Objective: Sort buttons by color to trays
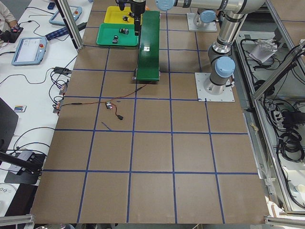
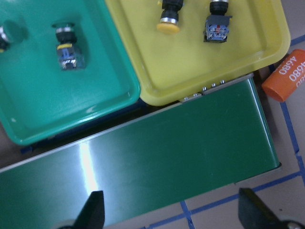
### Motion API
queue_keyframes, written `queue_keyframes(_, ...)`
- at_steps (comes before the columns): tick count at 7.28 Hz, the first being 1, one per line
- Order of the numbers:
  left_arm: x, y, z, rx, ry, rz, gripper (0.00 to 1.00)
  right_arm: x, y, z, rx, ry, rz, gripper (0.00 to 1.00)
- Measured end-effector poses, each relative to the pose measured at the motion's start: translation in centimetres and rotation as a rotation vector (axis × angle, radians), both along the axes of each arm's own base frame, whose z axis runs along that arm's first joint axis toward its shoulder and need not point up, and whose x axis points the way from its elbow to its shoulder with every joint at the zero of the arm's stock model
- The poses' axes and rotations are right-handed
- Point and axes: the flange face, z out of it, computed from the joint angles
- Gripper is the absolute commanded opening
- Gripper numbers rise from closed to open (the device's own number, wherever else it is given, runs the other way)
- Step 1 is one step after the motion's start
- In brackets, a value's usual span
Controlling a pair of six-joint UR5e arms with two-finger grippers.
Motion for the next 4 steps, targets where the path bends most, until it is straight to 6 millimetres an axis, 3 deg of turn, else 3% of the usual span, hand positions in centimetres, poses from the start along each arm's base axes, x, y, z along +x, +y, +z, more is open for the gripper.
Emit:
queue_keyframes(2,0.0,0.0,0.0,0.000,0.000,0.000,1.00,1.1,4.6,2.4,0.017,-0.008,0.173,1.00)
queue_keyframes(4,0.0,0.0,0.0,0.000,0.000,0.000,1.00,1.1,8.6,2.4,0.014,0.005,0.237,1.00)
